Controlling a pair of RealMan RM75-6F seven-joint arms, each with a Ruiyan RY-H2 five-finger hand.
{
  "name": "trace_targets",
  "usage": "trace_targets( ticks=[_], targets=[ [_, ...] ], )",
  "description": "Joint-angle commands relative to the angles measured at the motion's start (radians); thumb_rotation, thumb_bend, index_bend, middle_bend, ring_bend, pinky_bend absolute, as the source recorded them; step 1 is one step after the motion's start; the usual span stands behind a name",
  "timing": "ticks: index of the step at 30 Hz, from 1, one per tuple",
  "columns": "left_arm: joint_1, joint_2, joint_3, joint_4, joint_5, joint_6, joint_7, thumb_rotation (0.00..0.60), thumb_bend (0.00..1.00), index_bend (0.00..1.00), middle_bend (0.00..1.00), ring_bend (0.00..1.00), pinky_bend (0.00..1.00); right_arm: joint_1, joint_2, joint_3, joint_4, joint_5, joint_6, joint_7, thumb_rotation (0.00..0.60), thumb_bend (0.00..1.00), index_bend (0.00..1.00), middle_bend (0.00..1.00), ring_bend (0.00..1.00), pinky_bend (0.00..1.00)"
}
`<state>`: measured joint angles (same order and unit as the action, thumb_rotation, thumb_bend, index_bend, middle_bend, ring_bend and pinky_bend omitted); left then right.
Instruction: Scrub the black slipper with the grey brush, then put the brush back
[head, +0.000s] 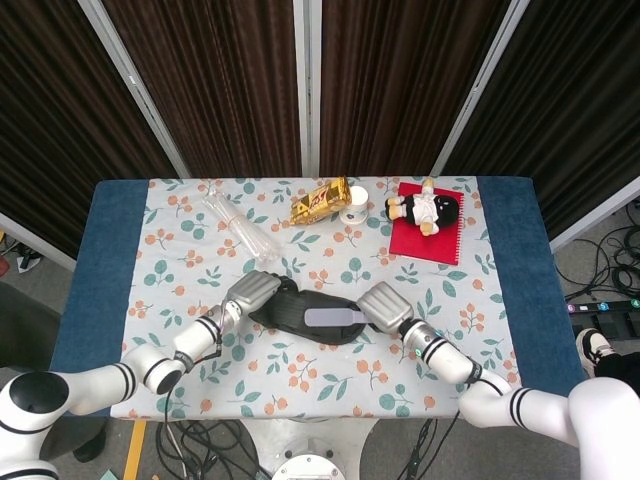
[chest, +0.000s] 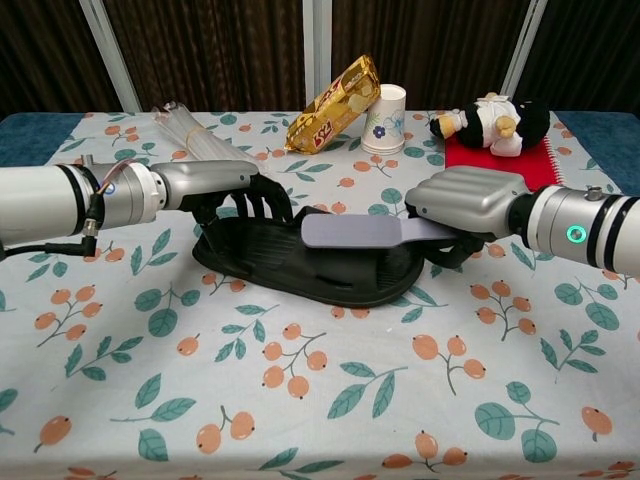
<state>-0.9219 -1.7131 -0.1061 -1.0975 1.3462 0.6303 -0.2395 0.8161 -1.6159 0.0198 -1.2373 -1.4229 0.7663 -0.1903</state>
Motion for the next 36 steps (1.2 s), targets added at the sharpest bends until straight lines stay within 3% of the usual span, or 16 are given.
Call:
trace_targets(
  ticks=[1, 8, 13, 16, 23, 27, 30, 32, 36],
  targets=[
    [-0.001, 0.0, 0.0, 0.0, 0.0, -0.001, 0.003, 0.6, 0.2, 0.41, 0.51, 0.34, 0.34, -0.012, 0.036, -0.034, -0.049, -0.033, 0.006, -0.008, 0.6, 0.62, 1.0, 1.0, 1.0, 1.0],
    [0.002, 0.007, 0.001, -0.019, 0.003, 0.015, 0.023, 0.6, 0.2, 0.37, 0.48, 0.33, 0.34, -0.056, 0.13, -0.053, -0.157, -0.094, 0.11, 0.067, 0.6, 0.62, 1.0, 1.0, 1.0, 1.0],
    [0.018, 0.041, 0.004, -0.077, 0.017, 0.055, 0.036, 0.6, 0.2, 0.14, 0.22, 0.11, 0.24, -0.105, 0.243, -0.02, -0.191, -0.072, 0.204, 0.166, 0.6, 0.62, 1.0, 1.0, 1.0, 1.0],
    [0.031, 0.066, 0.001, -0.119, 0.028, 0.095, 0.051, 0.6, 0.2, 0.11, 0.14, 0.05, 0.17, -0.115, 0.277, 0.007, -0.169, -0.003, 0.183, 0.164, 0.6, 0.62, 1.0, 1.0, 1.0, 1.0],
    [0.078, 0.165, -0.007, -0.244, 0.032, 0.188, 0.077, 0.6, 0.2, 0.11, 0.12, 0.03, 0.16, -0.092, 0.213, 0.042, -0.044, 0.133, 0.059, 0.139, 0.6, 0.56, 1.0, 1.0, 1.0, 1.0],
    [0.137, 0.245, -0.004, -0.322, 0.043, 0.284, 0.083, 0.6, 0.19, 0.11, 0.12, 0.03, 0.16, -0.079, 0.152, 0.054, 0.033, 0.177, 0.015, 0.115, 0.6, 0.44, 0.99, 0.93, 0.93, 0.97],
    [0.191, 0.296, 0.001, -0.359, 0.052, 0.37, 0.088, 0.6, 0.19, 0.11, 0.12, 0.03, 0.16, -0.077, 0.115, 0.061, 0.07, 0.184, 0.014, 0.11, 0.6, 0.29, 0.84, 0.76, 0.72, 0.76],
    [0.231, 0.324, 0.006, -0.373, 0.058, 0.431, 0.09, 0.6, 0.19, 0.11, 0.12, 0.03, 0.16, -0.078, 0.098, 0.064, 0.085, 0.186, 0.015, 0.109, 0.6, 0.2, 0.64, 0.61, 0.55, 0.6],
    [0.305, 0.377, 0.025, -0.39, 0.073, 0.521, 0.062, 0.6, 0.18, 0.11, 0.12, 0.03, 0.16, -0.083, 0.09, 0.068, 0.081, 0.203, 0.002, 0.106, 0.6, 0.13, 0.2, 0.31, 0.23, 0.35]
  ],
)
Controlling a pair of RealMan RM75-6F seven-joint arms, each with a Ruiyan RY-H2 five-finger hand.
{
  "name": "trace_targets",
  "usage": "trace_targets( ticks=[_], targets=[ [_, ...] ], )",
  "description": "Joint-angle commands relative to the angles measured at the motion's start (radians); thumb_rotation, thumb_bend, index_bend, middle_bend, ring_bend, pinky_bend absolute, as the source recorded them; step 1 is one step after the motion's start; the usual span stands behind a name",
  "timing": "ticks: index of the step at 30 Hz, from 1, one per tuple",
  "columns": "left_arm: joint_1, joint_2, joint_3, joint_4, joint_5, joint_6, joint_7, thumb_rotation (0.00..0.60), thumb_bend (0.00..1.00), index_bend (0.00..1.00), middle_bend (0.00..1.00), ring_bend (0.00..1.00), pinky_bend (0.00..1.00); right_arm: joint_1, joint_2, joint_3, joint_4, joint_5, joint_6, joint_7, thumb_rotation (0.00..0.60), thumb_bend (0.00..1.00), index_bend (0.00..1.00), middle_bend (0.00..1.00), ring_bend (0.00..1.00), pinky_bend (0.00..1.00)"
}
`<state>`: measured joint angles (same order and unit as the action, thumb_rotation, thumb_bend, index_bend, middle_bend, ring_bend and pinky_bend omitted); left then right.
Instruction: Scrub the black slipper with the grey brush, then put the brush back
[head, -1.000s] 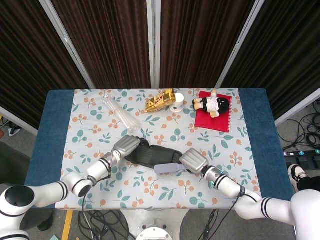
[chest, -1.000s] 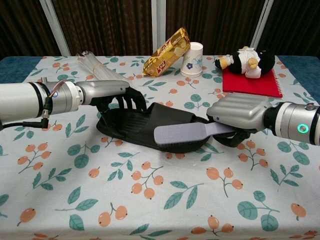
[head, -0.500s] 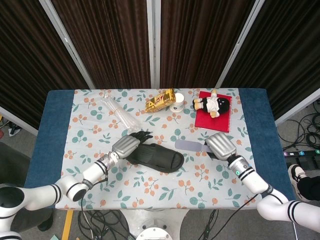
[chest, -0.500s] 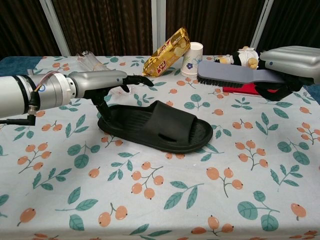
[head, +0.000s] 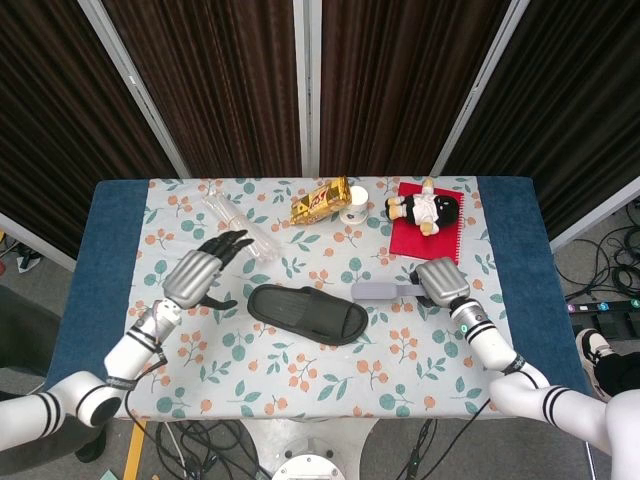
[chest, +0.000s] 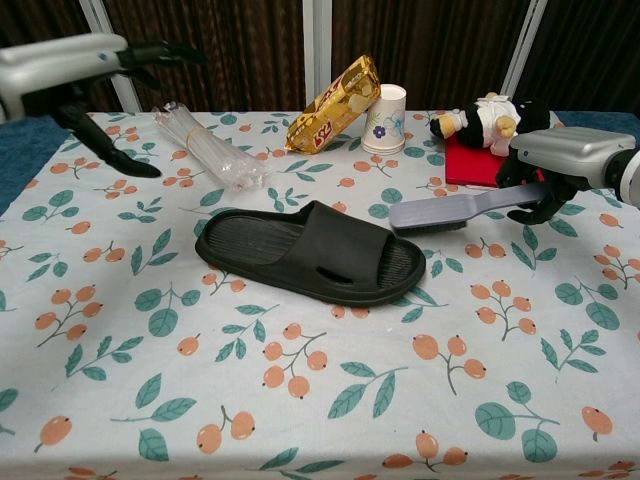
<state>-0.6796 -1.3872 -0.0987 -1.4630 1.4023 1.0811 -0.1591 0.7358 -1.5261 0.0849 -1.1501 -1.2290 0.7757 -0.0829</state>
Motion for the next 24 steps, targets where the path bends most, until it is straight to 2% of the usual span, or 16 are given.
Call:
trace_targets(
  ticks=[1, 2, 3, 5, 7, 11, 13, 16, 18, 24],
  targets=[
    [0.078, 0.061, 0.023, -0.025, 0.021, 0.087, -0.025, 0.6, 0.18, 0.11, 0.12, 0.03, 0.16, -0.005, 0.003, 0.004, -0.012, 0.014, -0.008, -0.003, 0.6, 0.11, 0.14, 0.27, 0.19, 0.32],
    [0.092, 0.07, 0.028, -0.023, 0.024, 0.103, -0.031, 0.6, 0.18, 0.11, 0.12, 0.03, 0.16, -0.007, 0.007, 0.005, -0.019, 0.018, -0.008, -0.005, 0.6, 0.08, 0.05, 0.2, 0.13, 0.26],
    [0.111, 0.08, 0.035, -0.021, 0.028, 0.122, -0.039, 0.6, 0.18, 0.11, 0.12, 0.03, 0.16, -0.011, 0.017, 0.007, -0.033, 0.023, -0.009, -0.005, 0.6, 0.06, 0.01, 0.14, 0.08, 0.21],
    [0.138, 0.099, 0.046, -0.018, 0.031, 0.144, -0.052, 0.6, 0.18, 0.11, 0.12, 0.03, 0.16, -0.019, 0.041, 0.008, -0.065, 0.022, 0.001, -0.005, 0.6, 0.02, 0.0, 0.05, 0.02, 0.14],
    [0.169, 0.125, 0.059, -0.02, 0.032, 0.165, -0.064, 0.6, 0.18, 0.11, 0.12, 0.03, 0.16, -0.037, 0.087, 0.005, -0.117, 0.011, 0.029, -0.006, 0.6, 0.01, 0.0, 0.01, 0.0, 0.08],
    [0.234, 0.184, 0.092, -0.028, 0.029, 0.203, -0.066, 0.6, 0.18, 0.11, 0.12, 0.03, 0.16, -0.101, 0.214, -0.009, -0.247, -0.035, 0.132, 0.007, 0.6, 0.0, 0.0, 0.0, 0.0, 0.05],
    [0.278, 0.207, 0.105, -0.029, 0.018, 0.239, -0.053, 0.6, 0.18, 0.11, 0.12, 0.03, 0.16, -0.156, 0.281, -0.019, -0.305, -0.077, 0.229, 0.03, 0.6, 0.01, 0.0, 0.01, 0.0, 0.05],
    [0.353, 0.204, 0.103, 0.0, -0.016, 0.332, 0.036, 0.6, 0.18, 0.11, 0.13, 0.03, 0.16, -0.252, 0.345, -0.042, -0.334, -0.143, 0.392, 0.064, 0.6, 0.12, 0.0, 0.12, 0.04, 0.11],
    [0.399, 0.195, 0.102, 0.014, -0.043, 0.383, 0.087, 0.6, 0.18, 0.12, 0.13, 0.03, 0.16, -0.308, 0.374, -0.06, -0.344, -0.165, 0.467, 0.082, 0.6, 0.17, 0.0, 0.16, 0.07, 0.16],
    [0.521, 0.206, 0.107, -0.039, -0.119, 0.472, 0.158, 0.6, 0.18, 0.12, 0.13, 0.03, 0.16, -0.472, 0.411, -0.1, -0.37, -0.2, 0.673, 0.1, 0.6, 0.18, 0.0, 0.1, 0.07, 0.17]
  ],
)
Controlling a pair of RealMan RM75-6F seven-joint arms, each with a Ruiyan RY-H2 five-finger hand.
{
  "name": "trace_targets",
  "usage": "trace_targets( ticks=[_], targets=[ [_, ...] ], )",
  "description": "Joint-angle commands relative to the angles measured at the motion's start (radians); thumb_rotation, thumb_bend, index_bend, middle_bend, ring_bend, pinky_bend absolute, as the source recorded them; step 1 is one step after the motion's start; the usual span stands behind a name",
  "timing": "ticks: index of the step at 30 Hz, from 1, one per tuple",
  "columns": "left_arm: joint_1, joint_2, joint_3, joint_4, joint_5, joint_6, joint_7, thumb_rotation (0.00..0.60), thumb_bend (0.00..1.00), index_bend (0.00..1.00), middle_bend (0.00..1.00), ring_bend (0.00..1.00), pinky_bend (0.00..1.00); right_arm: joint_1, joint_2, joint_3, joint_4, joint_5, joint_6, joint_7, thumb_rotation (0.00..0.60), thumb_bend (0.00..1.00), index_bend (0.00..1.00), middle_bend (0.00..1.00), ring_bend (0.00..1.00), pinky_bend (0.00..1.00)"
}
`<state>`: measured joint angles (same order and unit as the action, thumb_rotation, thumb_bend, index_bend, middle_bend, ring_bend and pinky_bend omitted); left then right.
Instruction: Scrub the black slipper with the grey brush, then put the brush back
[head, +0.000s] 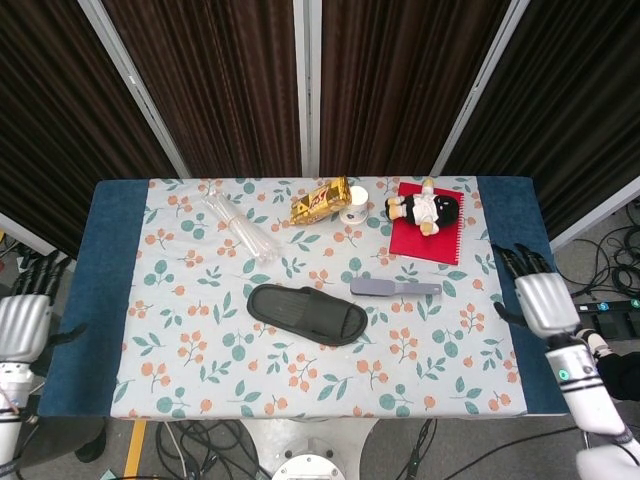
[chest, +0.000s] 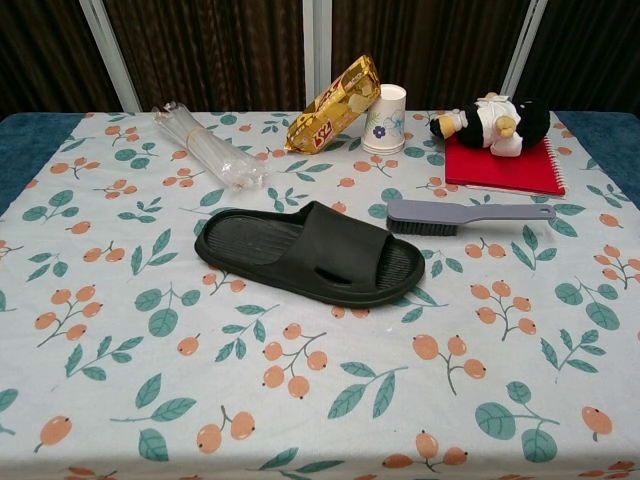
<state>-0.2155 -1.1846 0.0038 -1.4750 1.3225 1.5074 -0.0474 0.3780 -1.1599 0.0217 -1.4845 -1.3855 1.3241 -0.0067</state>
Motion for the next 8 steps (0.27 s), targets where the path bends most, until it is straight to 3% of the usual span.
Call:
trace_targets(
  ticks=[1, 8],
  targets=[
    [0.075, -0.001, 0.008, -0.036, -0.037, 0.065, 0.062, 0.6, 0.18, 0.12, 0.13, 0.03, 0.16, -0.141, 0.043, -0.045, -0.042, -0.048, 0.152, 0.026, 0.6, 0.18, 0.0, 0.1, 0.07, 0.17],
    [0.141, -0.031, 0.031, -0.062, 0.044, 0.15, 0.1, 0.6, 0.18, 0.12, 0.13, 0.03, 0.16, -0.239, 0.029, -0.075, -0.054, -0.099, 0.25, 0.064, 0.6, 0.18, 0.0, 0.08, 0.04, 0.15]
  ],
)
